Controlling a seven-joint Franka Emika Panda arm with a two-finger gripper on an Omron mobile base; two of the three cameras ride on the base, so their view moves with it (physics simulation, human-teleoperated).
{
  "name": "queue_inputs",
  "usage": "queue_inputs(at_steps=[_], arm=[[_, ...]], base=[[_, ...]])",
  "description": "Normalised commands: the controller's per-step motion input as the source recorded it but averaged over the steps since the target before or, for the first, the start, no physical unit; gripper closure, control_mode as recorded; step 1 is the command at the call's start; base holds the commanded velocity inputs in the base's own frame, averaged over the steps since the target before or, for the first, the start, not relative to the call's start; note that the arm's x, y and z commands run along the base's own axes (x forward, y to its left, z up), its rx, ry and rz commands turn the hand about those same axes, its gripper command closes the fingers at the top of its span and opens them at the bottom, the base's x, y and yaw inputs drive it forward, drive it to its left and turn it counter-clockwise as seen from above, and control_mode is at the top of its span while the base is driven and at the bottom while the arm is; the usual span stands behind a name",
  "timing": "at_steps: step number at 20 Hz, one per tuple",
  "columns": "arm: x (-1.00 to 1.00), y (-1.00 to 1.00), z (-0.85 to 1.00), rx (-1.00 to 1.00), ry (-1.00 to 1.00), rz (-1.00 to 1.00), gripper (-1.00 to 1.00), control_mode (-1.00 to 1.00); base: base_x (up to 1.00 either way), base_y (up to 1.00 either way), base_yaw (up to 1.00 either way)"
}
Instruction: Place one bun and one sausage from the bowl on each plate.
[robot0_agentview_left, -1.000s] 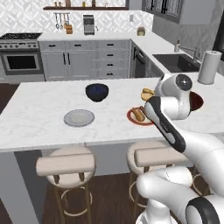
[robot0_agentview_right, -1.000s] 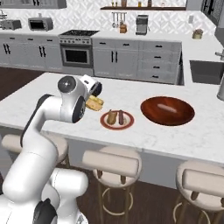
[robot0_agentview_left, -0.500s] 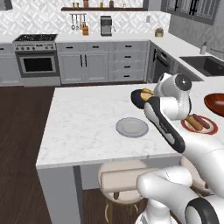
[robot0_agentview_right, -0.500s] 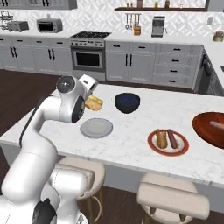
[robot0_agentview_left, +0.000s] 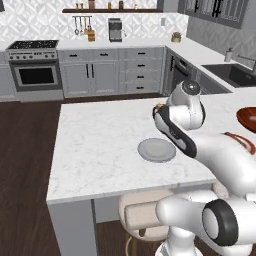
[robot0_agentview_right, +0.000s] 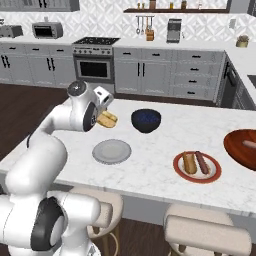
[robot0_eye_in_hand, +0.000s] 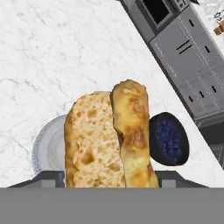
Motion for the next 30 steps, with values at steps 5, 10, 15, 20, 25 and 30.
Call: queue_inputs(at_steps=[5, 10, 15, 20, 25, 30], arm=[[0.99, 0.01, -0.72, 0.01, 0.28, -0.09, 1.0, -1.0], [0.48, 0.0, -1.0, 0.13, 0.13, -0.02, 1.0, -1.0], [-0.03, 0.0, -1.0, 0.04, 0.16, -0.01, 1.0, -1.0], [-0.15, 0.0, -0.9, 0.0, 0.13, -0.02, 1.0, -1.0], [0.0, 0.0, -0.45, 0.0, 0.12, -0.02, 1.0, -1.0], [0.0, 0.01, -0.11, 0.0, 0.01, 0.0, -1.0, -1.0]], base=[[0.0, 0.0, 0.0], [0.0, 0.0, 0.0], [0.0, 0.0, 0.0], [0.0, 0.0, 0.0], [0.0, 0.0, 0.0], [0.0, 0.0, 0.0]])
